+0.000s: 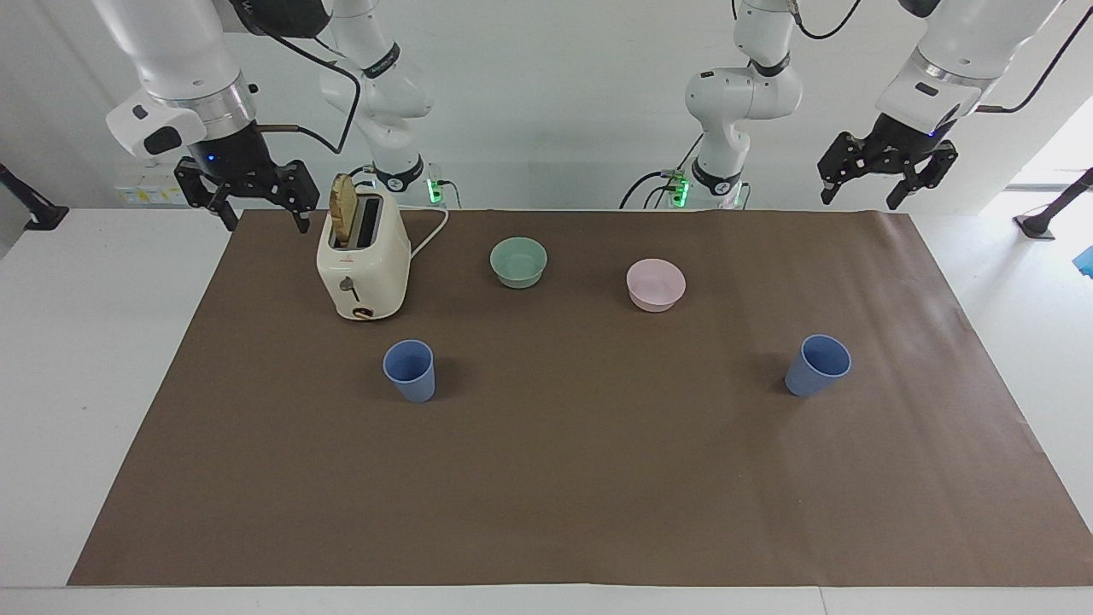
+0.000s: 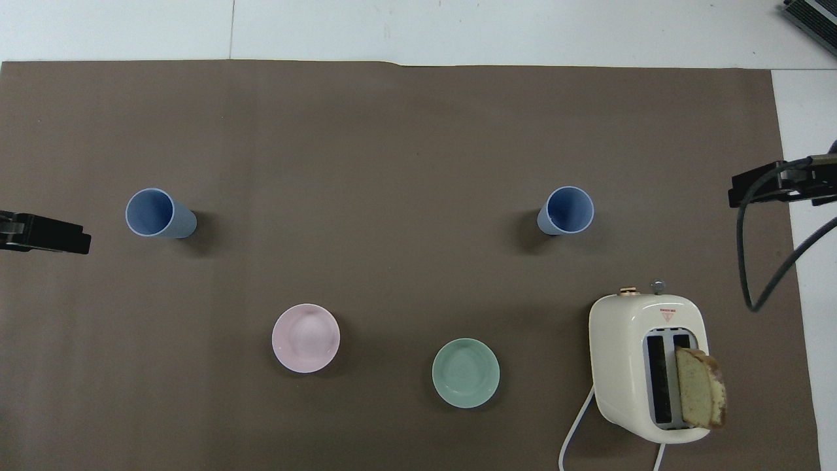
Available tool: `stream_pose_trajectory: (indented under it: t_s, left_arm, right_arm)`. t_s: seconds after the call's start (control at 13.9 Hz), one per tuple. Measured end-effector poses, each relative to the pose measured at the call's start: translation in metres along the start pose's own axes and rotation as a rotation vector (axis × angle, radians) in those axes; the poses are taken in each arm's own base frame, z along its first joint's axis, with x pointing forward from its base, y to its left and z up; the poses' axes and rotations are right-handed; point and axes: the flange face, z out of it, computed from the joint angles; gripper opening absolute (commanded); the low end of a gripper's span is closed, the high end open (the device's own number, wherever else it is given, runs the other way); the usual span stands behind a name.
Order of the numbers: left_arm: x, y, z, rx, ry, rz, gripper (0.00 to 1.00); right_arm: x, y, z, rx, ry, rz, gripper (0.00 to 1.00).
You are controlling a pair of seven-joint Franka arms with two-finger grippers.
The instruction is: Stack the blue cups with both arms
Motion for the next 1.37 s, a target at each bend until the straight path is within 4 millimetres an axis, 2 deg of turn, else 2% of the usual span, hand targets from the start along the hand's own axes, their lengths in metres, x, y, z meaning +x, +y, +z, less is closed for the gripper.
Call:
stream_pose_trajectory:
  t_s: [0.65, 0.94, 1.15, 1.37]
  left_arm:
    - [0.0, 0.0, 0.002, 0.0, -0.003, 0.001, 1.0]
    - [0.009, -0.007, 0.019, 0.001, 0.024, -0.012, 1.0]
    - [0.025, -0.029, 0.046, 0.002, 0.044, -0.05, 1.0]
    - [0.044, -0.072, 0.075, 0.004, 0.065, -0.121, 1.0]
  right_arm:
    - [0.0, 0.0, 0.0, 0.0, 0.0, 0.0, 1.0]
    - [0.0, 0.0, 0.0, 0.0, 0.0, 0.0, 1.0]
    - [0.0, 0.0, 0.0, 0.0, 0.0, 0.0, 1.0]
    - [0.0, 0.0, 0.0, 0.0, 0.0, 0.0, 1.0]
